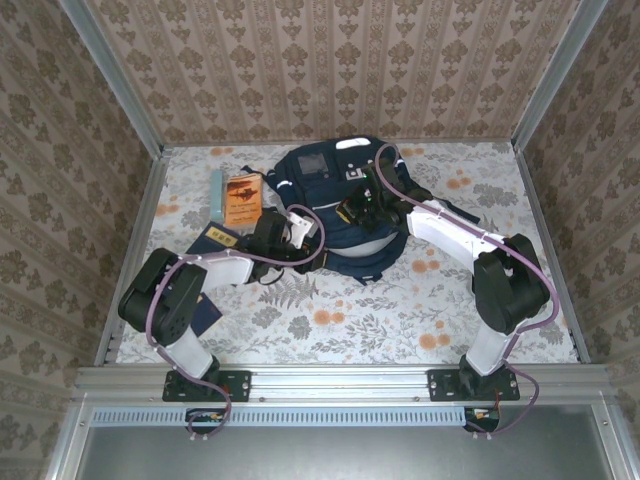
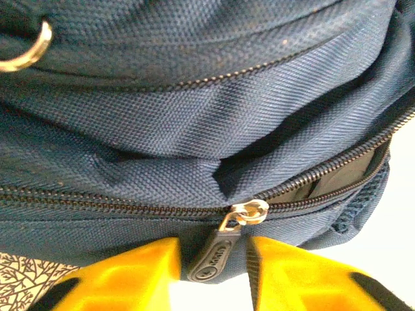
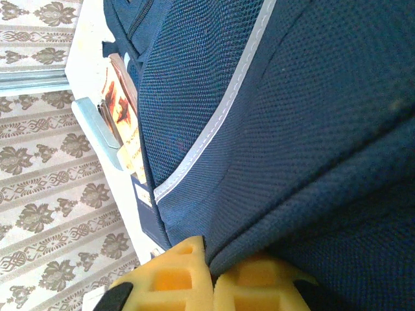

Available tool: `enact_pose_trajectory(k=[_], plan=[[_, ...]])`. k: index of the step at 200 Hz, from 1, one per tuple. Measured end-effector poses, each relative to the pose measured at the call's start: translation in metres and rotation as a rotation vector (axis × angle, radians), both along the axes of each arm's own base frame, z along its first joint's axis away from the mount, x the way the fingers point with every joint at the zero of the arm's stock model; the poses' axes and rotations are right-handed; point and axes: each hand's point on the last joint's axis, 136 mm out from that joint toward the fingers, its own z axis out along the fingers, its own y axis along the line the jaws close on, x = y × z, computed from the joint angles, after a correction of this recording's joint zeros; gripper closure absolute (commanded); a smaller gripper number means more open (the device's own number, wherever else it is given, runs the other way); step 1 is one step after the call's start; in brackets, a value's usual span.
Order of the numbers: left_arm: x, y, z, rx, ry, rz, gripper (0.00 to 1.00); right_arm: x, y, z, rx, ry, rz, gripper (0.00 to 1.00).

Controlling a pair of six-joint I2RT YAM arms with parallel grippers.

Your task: Pack the student bag

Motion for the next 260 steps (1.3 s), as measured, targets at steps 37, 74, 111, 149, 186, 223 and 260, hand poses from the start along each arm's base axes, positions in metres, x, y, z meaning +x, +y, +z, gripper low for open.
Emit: enact_pose_trajectory(k=[37,74,111,149,186,223,260], plan=[[0.006,0.003,-0.003,0.022,-0.014,0.027,0.92,0.0,0.0,0.0,-0.001,0.0,0.0,0.94],[0.02,0.015,-0.009,0.082,-0.041,0.115,0.95,0.002,-0.005,-0.002,-0.026,-0.01,-0.016,0.94],[0.039,0.039,-0.013,0.124,-0.037,0.24,0.85,0.004,-0.009,-0.004,-0.056,-0.02,-0.029,0.94],[0.046,0.062,-0.016,0.148,0.023,0.333,0.53,0.003,-0.009,-0.007,-0.059,-0.017,-0.026,0.93],[0.039,0.081,0.015,0.14,0.058,0.413,0.35,0.011,0.006,-0.026,-0.054,0.009,0.039,0.89],[0.052,0.143,0.04,0.161,0.086,0.655,0.24,0.033,0.028,-0.046,-0.056,0.004,0.116,0.74],[0.052,0.215,0.023,0.212,0.217,0.905,0.22,0.037,0.038,-0.041,-0.089,-0.065,0.202,0.33]])
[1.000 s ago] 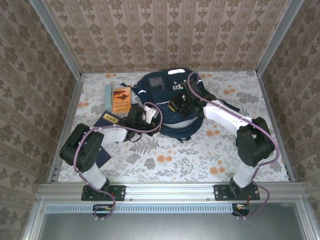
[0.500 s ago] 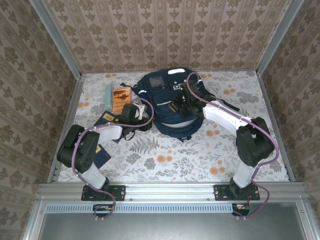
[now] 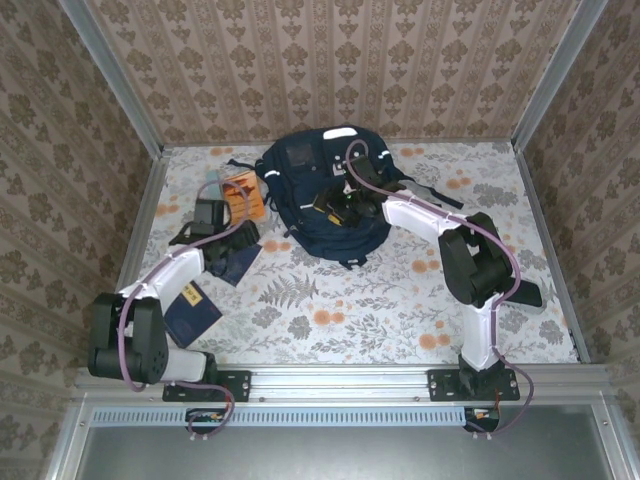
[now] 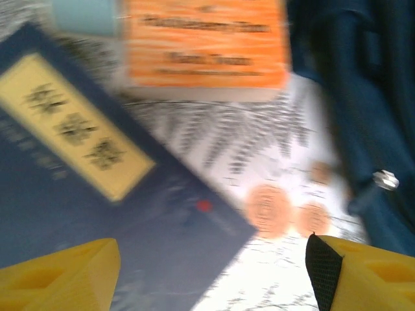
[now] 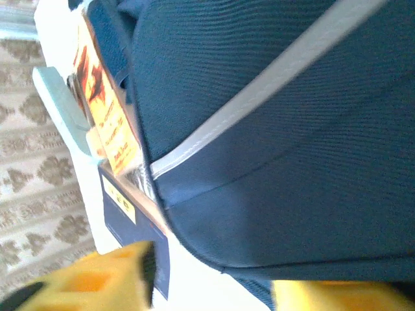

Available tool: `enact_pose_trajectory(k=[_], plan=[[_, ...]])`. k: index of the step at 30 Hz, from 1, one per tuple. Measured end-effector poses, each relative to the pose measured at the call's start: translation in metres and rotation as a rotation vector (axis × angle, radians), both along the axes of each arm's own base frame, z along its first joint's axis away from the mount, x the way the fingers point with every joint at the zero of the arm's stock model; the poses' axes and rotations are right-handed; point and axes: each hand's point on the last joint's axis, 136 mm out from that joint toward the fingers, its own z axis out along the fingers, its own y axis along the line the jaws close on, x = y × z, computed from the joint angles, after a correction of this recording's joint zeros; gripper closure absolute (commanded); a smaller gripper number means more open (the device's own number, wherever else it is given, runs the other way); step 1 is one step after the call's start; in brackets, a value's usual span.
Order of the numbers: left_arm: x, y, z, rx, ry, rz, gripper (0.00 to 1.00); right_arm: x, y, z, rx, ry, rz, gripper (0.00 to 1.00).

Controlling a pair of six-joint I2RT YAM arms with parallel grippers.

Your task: Pack the student bag

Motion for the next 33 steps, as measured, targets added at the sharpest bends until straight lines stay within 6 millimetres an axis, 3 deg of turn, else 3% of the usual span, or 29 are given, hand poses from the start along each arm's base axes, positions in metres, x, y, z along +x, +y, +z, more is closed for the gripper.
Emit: enact_pose_trajectory(k=[3,6,12,16,20,28,31,33], plan=[[-0.002,0.016,-0.015,0.004,0.076,0.058,0.24,-0.003,-0.001,0.001,-0.028,-0.026,0.027,0.25],[0.003,0.018,-0.033,0.005,0.149,0.064,0.27,-0.008,-0.009,0.006,-0.068,-0.055,0.044,0.21],[0.006,0.008,-0.059,-0.024,0.241,0.036,0.32,-0.023,-0.027,0.035,-0.12,-0.146,0.06,0.2],[0.003,-0.003,-0.057,-0.04,0.243,0.004,0.33,-0.026,-0.032,0.046,-0.145,-0.184,0.071,0.2],[-0.02,-0.031,-0.059,-0.051,0.258,-0.08,0.34,-0.03,-0.033,0.041,-0.178,-0.189,0.093,0.23],[-0.096,-0.101,-0.058,-0.068,0.323,-0.308,0.35,-0.044,-0.022,0.031,-0.234,-0.198,0.141,0.25],[-0.116,-0.1,-0.052,-0.062,0.355,-0.315,0.28,-0.053,-0.018,0.022,-0.259,-0.188,0.163,0.28],[-0.113,-0.088,-0.037,-0.065,0.322,-0.263,0.26,-0.06,-0.014,0.019,-0.275,-0.189,0.189,0.28]])
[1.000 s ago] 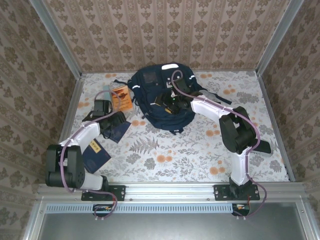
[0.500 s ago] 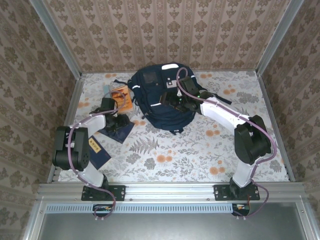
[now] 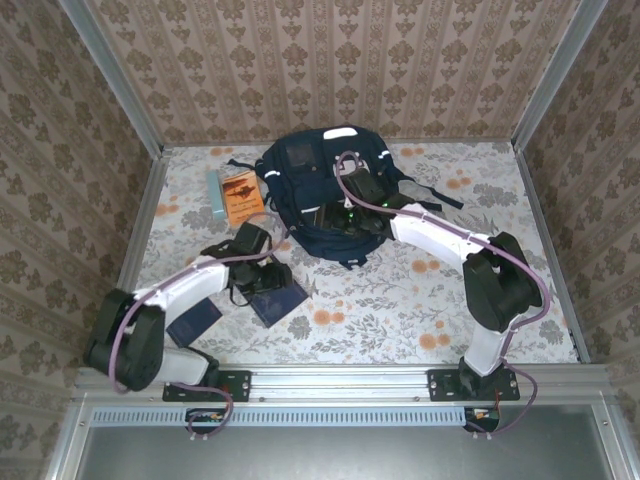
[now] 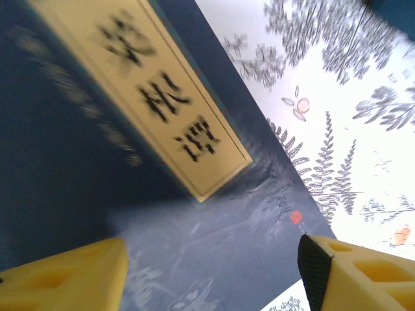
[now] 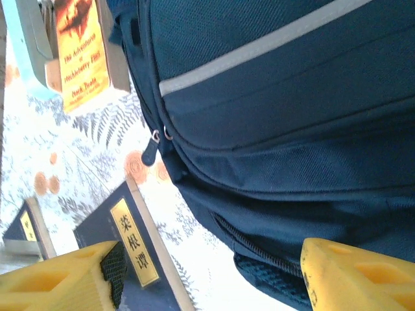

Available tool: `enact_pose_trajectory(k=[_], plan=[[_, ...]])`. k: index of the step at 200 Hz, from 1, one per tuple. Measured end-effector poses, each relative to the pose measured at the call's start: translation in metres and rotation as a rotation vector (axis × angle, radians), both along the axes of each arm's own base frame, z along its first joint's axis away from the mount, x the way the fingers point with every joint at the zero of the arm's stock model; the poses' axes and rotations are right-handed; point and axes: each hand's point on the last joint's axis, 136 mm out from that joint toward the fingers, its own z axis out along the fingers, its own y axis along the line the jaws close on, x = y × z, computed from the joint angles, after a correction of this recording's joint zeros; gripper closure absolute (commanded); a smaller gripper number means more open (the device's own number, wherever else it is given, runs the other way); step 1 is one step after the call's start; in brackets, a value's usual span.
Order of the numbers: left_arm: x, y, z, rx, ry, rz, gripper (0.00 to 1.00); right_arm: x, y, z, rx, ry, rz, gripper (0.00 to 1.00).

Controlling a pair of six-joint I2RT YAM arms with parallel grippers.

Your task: Pack the student bag

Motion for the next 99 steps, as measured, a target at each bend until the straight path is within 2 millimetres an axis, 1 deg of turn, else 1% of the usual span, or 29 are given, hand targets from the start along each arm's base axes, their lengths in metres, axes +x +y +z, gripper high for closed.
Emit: enact_pose_trajectory(k=[9,23,30,33,48,62,65,68,71,83,99], plan=[[0.006,0.009,0.011,-0.01,-0.032,0.041,0.25,-0.004,0.004,0.0,-0.009,-0.004,0.019,0.28],[0.016,0.029,0.028,-0.026,-0.084,0.125,0.24,-0.016,0.018,-0.002,-0.022,-0.006,0.067,0.29],[0.02,0.037,0.034,-0.028,-0.1,0.161,0.24,-0.02,0.024,-0.002,-0.025,-0.006,0.086,0.3],[0.022,0.042,0.036,-0.029,-0.108,0.179,0.24,-0.024,0.03,-0.004,-0.026,-0.005,0.103,0.3],[0.025,0.057,0.041,-0.04,-0.117,0.242,0.24,-0.034,0.049,-0.008,-0.036,0.002,0.152,0.33],[0.025,0.07,0.04,-0.05,-0.11,0.292,0.24,-0.041,0.075,-0.015,-0.045,0.004,0.212,0.37],[0.025,0.071,0.039,-0.051,-0.106,0.3,0.24,-0.042,0.078,-0.016,-0.045,0.005,0.218,0.38],[0.024,0.075,0.038,-0.053,-0.102,0.316,0.25,-0.045,0.085,-0.019,-0.048,0.01,0.235,0.39],[0.023,0.077,0.036,-0.055,-0.097,0.324,0.25,-0.046,0.089,-0.022,-0.052,0.012,0.243,0.4],[0.018,0.079,0.029,-0.068,-0.069,0.344,0.27,-0.054,0.105,-0.034,-0.065,0.03,0.286,0.42],[0.008,0.079,0.018,-0.085,-0.024,0.365,0.3,-0.064,0.118,-0.053,-0.093,0.06,0.332,0.46]])
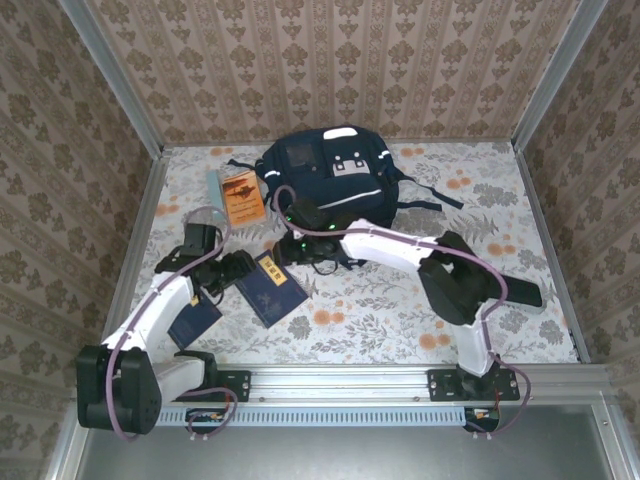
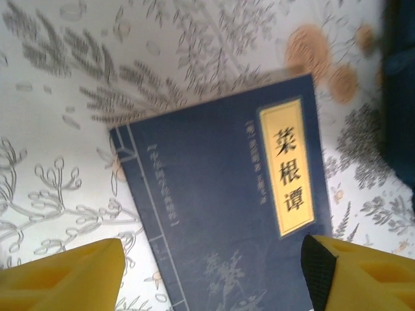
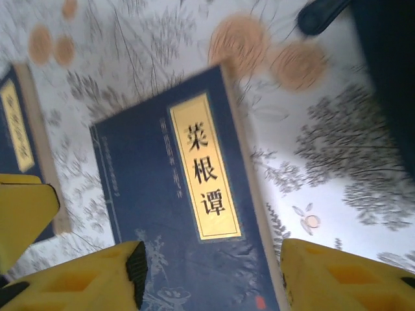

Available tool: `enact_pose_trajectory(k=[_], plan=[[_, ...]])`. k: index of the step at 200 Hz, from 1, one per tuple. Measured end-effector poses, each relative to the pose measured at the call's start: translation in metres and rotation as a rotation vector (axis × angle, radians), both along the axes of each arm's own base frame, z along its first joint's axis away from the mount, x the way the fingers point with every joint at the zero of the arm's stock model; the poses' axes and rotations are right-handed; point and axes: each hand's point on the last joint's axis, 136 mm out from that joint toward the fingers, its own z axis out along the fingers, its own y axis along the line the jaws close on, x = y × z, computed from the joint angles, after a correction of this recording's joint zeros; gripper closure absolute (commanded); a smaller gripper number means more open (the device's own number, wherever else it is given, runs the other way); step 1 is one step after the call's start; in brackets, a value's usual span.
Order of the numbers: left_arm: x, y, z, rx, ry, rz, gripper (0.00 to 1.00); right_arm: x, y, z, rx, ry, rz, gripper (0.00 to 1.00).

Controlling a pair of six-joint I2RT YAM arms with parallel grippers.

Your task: Pack the student bag

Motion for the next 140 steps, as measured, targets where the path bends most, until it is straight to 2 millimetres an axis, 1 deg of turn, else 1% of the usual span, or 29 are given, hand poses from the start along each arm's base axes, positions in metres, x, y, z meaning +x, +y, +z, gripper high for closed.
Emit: enact_pose_trajectory(k=[23,49,74,105,140], plan=[[-0.013,0.001,-0.014,-0.022,0.052,0.029,0.32,-0.006,0.001,-0.024,-0.052,0.042,0.019,0.52],[-0.024,0.001,-0.024,-0.04,0.086,0.056,0.32,-0.007,-0.004,-0.041,-0.095,0.069,0.029,0.58],[-0.027,-0.003,-0.029,-0.07,0.1,0.066,0.34,-0.008,-0.004,-0.05,-0.114,0.083,0.033,0.64],[-0.023,-0.008,-0.029,-0.106,0.09,0.069,0.35,-0.01,-0.006,-0.06,-0.137,0.102,0.032,0.7],[-0.021,-0.011,-0.033,-0.126,0.101,0.071,0.35,-0.01,-0.007,-0.061,-0.142,0.107,0.032,0.74]])
